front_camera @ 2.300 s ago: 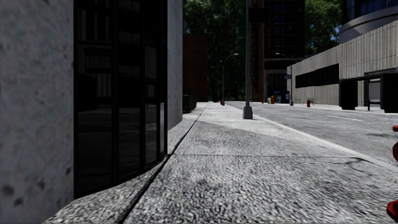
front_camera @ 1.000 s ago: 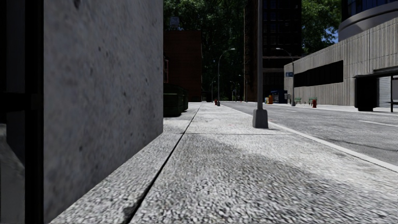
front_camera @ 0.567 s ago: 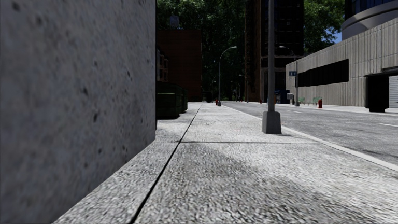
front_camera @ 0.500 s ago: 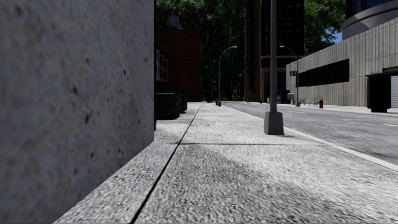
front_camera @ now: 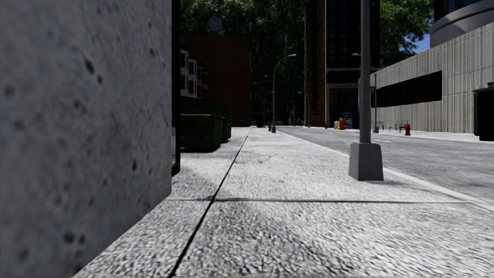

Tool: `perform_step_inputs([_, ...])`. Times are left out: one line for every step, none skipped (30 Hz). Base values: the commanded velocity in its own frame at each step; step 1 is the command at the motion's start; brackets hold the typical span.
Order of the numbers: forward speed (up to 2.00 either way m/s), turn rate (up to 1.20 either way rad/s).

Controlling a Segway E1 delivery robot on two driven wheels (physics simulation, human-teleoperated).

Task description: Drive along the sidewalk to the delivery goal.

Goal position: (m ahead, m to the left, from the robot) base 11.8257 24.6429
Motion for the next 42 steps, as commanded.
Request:
perform_step_inputs([2.0,0.0])
perform_step_inputs([2.0,0.0])
perform_step_inputs([2.0,0.0])
perform_step_inputs([2.0,0.0])
perform_step_inputs([2.0,0.0])
perform_step_inputs([2.0,0.0])
perform_step_inputs([2.0,0.0])
perform_step_inputs([2.0,0.0])
perform_step_inputs([2.0,0.0])
perform_step_inputs([2.0,0.0])
perform_step_inputs([2.0,0.0])
perform_step_inputs([2.0,0.0])
perform_step_inputs([2.0,0.0])
perform_step_inputs([2.0,0.0])
perform_step_inputs([2.0,0.0])
perform_step_inputs([2.0,0.0])
perform_step_inputs([2.0,0.0])
perform_step_inputs([2.0,0.0])
perform_step_inputs([2.0,0.0])
perform_step_inputs([2.0,0.0])
perform_step_inputs([2.0,0.0])
perform_step_inputs([2.0,0.0])
perform_step_inputs([2.0,0.0])
perform_step_inputs([2.0,0.0])
perform_step_inputs([2.0,0.0])
perform_step_inputs([2.0,0.0])
perform_step_inputs([2.0,0.0])
perform_step_inputs([2.0,0.0])
perform_step_inputs([2.0,0.0])
perform_step_inputs([2.0,0.0])
perform_step_inputs([2.0,0.0])
perform_step_inputs([2.0,0.0])
perform_step_inputs([2.0,0.0])
perform_step_inputs([2.0,0.0])
perform_step_inputs([2.0,0.0])
perform_step_inputs([2.0,0.0])
perform_step_inputs([2.0,0.0])
perform_step_inputs([2.0,0.0])
perform_step_inputs([2.0,0.0])
perform_step_inputs([2.0,0.0])
perform_step_inputs([2.0,0.0])
perform_step_inputs([2.0,0.0])
